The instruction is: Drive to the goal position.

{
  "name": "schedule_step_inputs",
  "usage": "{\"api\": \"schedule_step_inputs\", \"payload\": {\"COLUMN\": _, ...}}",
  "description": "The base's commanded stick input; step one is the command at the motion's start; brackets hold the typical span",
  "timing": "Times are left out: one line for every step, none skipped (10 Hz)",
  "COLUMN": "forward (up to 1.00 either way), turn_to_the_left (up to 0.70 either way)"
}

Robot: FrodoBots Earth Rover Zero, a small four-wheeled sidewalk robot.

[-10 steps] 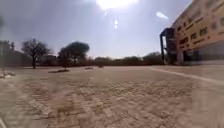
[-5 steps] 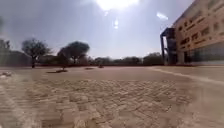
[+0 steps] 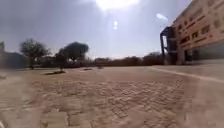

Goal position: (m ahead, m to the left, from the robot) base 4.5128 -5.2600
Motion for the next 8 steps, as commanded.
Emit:
{"api": "schedule_step_inputs", "payload": {"forward": 0.7, "turn_to_the_left": 0.0}}
{"api": "schedule_step_inputs", "payload": {"forward": 0.7, "turn_to_the_left": 0.0}}
{"api": "schedule_step_inputs", "payload": {"forward": 0.7, "turn_to_the_left": 0.0}}
{"api": "schedule_step_inputs", "payload": {"forward": 0.7, "turn_to_the_left": 0.0}}
{"api": "schedule_step_inputs", "payload": {"forward": 0.7, "turn_to_the_left": 0.0}}
{"api": "schedule_step_inputs", "payload": {"forward": 0.7, "turn_to_the_left": 0.0}}
{"api": "schedule_step_inputs", "payload": {"forward": 0.7, "turn_to_the_left": 0.0}}
{"api": "schedule_step_inputs", "payload": {"forward": 0.7, "turn_to_the_left": 0.0}}
